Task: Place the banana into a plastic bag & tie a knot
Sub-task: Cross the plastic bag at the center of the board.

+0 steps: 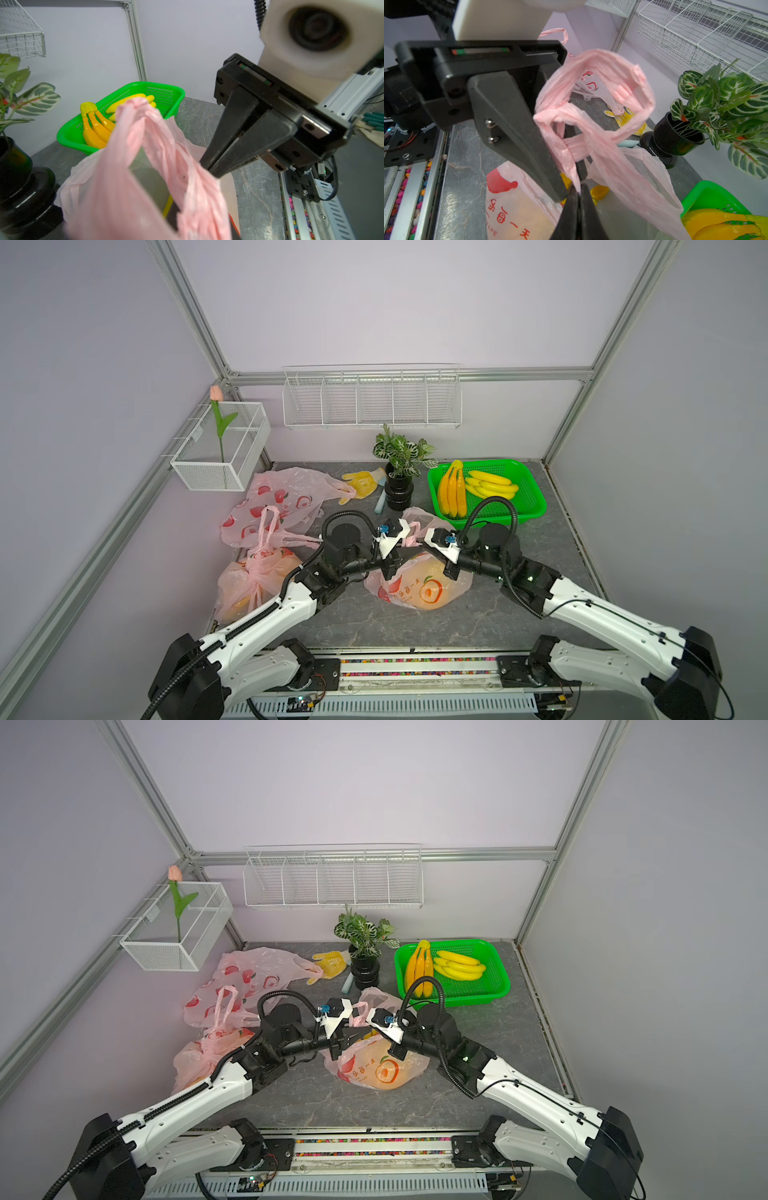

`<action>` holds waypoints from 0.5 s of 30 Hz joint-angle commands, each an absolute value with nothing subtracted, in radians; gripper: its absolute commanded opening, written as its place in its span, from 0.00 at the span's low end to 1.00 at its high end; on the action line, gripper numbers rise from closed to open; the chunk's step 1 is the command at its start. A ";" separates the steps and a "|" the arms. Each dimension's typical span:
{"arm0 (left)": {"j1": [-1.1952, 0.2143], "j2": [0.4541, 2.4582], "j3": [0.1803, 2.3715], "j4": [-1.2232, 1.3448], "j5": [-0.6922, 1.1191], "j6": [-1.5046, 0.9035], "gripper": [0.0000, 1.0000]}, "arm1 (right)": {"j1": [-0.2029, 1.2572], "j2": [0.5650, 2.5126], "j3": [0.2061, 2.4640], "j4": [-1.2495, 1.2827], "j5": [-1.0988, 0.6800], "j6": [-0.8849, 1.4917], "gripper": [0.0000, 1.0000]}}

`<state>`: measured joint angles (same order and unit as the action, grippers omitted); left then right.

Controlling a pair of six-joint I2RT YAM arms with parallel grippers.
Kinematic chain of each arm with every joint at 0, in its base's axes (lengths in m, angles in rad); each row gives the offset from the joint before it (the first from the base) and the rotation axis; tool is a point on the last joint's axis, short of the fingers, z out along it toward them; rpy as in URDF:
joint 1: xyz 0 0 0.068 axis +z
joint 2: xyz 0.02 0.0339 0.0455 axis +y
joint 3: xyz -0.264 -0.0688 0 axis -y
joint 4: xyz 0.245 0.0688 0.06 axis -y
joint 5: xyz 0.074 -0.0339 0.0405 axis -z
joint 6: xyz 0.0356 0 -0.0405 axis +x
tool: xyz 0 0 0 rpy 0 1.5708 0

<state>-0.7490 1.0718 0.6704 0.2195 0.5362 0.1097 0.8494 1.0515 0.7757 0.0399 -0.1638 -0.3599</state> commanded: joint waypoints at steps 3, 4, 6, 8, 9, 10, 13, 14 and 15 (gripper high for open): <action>-0.744 1.078 0.710 0.235 0.466 0.111 0.06 | 0.884 1.011 0.747 0.032 -0.225 -0.396 0.18; -0.743 1.077 0.709 0.235 0.462 0.113 0.04 | 0.884 0.999 0.743 0.036 -0.220 -0.394 0.20; -0.744 1.074 0.705 0.236 0.454 0.116 0.01 | 0.883 0.980 0.735 0.038 -0.207 -0.388 0.23; -0.743 1.071 0.700 0.241 0.452 0.120 0.01 | 0.884 0.961 0.736 0.027 -0.188 -0.380 0.27; -0.743 1.071 0.698 0.240 0.452 0.123 0.01 | 0.883 0.951 0.734 0.025 -0.182 -0.373 0.29; -0.744 1.069 0.697 0.239 0.451 0.127 0.01 | 0.883 0.938 0.730 0.025 -0.172 -0.362 0.30; -0.744 1.066 0.689 0.242 0.460 0.145 0.00 | 0.881 0.899 0.736 0.030 -0.115 -0.316 0.36; -0.744 1.067 0.686 0.247 0.467 0.153 0.00 | 0.877 0.894 0.758 0.014 -0.097 -0.299 0.38; -0.744 1.070 0.684 0.247 0.486 0.171 0.00 | 0.872 0.898 0.785 -0.009 -0.080 -0.282 0.40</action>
<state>-0.7464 1.0737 0.6750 0.2276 0.4698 0.1215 0.8776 0.9142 0.7513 0.0151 -0.1379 -0.3290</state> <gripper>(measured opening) 0.041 0.386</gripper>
